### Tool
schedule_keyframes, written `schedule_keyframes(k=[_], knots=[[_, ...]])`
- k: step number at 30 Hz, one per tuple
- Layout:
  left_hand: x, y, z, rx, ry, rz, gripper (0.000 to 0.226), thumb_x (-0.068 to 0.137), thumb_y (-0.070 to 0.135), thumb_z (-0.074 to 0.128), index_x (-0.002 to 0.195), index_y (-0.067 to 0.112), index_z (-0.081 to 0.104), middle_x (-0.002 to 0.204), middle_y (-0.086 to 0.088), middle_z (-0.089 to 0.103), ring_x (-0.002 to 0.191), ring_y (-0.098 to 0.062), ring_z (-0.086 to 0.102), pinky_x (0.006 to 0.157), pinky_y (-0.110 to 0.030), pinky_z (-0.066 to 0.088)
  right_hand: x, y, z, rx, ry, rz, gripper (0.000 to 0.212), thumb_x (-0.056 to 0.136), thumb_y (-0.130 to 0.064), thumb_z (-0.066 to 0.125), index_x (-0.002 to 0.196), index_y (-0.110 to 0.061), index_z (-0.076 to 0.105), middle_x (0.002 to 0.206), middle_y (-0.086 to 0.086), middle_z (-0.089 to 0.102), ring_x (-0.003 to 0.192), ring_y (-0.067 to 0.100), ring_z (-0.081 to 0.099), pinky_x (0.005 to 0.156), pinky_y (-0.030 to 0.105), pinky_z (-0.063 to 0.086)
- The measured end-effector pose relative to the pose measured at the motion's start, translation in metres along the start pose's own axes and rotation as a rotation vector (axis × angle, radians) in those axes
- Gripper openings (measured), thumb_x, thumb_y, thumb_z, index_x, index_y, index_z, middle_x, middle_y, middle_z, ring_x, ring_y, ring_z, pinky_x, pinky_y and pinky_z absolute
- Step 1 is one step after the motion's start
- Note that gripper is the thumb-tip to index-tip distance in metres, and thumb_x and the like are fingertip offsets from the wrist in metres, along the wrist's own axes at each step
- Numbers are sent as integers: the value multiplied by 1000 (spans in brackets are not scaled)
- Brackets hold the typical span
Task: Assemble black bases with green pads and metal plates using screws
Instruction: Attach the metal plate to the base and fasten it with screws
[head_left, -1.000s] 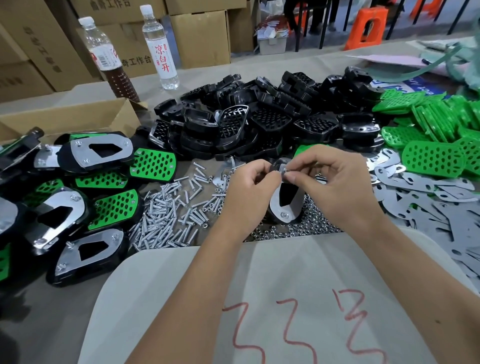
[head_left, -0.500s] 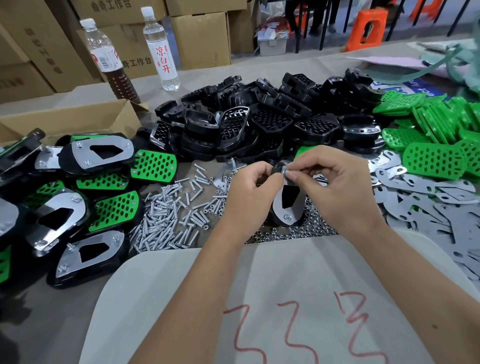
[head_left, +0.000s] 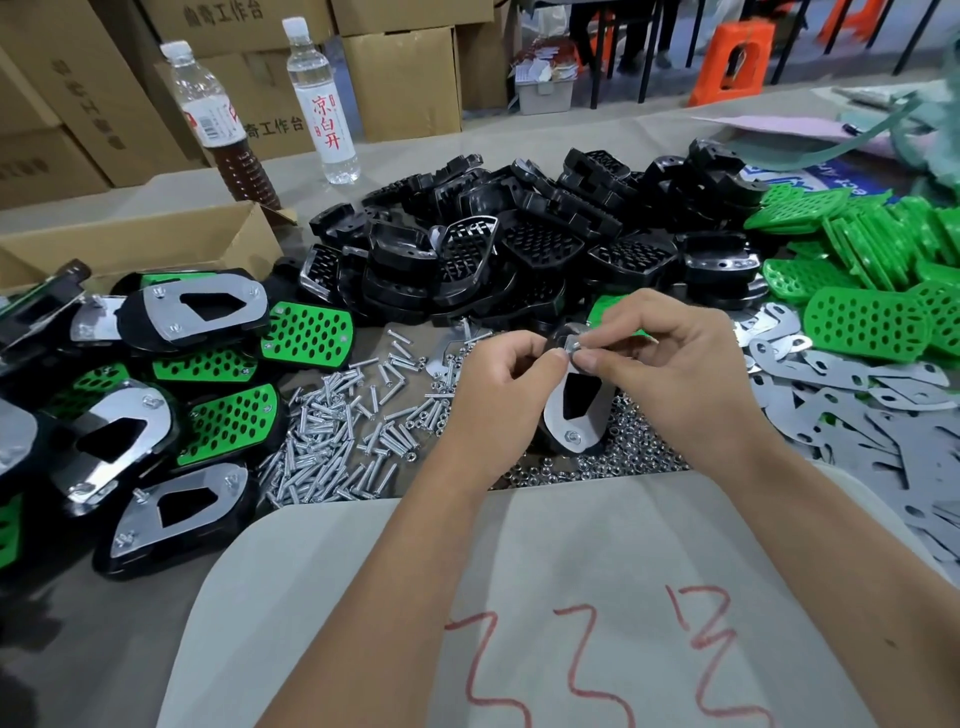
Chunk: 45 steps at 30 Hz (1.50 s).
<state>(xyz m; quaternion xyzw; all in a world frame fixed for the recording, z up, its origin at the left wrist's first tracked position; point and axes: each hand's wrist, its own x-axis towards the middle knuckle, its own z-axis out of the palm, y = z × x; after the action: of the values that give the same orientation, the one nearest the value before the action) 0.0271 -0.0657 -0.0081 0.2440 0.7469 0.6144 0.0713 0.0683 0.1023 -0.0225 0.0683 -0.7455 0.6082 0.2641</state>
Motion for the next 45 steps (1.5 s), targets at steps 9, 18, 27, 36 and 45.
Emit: schedule_keyframes(k=[9,18,27,36,45], knots=[[1,-2,0,14,-3,0,35,101,6,58,68,-1,47,61,3,34,58,-11,31,55,-29,27,-2,-1,1,-36,29,-7,15,81,0,85,93,-8,82,90,9,71,82,35,70,79,49,61],[-1,0,-1,-11,-9,31,31,93,17,58,65,12,48,59,10,35,57,-9,32,54,-26,27,-2,-4,2,-54,47,-20,14,78,-4,88,83,-14,80,85,6,72,78,31,70,74,46,60],[-1,-2,-1,-23,-12,67,33,91,22,59,71,-3,51,63,-1,37,60,-11,33,54,-27,27,-1,-4,-5,-93,-2,-26,12,78,-4,87,87,-10,81,87,10,70,81,29,68,73,41,56],[1,-4,-1,-87,-12,14,43,90,24,56,80,-17,50,67,-17,36,67,-23,33,63,-36,26,-3,-7,-2,-250,-19,-118,8,86,-10,83,94,-13,83,86,5,70,79,22,68,71,39,56],[2,-2,-3,-119,-15,1,46,89,25,56,86,-21,53,70,-27,43,72,-24,36,68,-36,29,-3,-8,-1,-241,9,-125,8,84,-5,84,91,-9,83,85,6,70,77,21,67,68,37,54]])
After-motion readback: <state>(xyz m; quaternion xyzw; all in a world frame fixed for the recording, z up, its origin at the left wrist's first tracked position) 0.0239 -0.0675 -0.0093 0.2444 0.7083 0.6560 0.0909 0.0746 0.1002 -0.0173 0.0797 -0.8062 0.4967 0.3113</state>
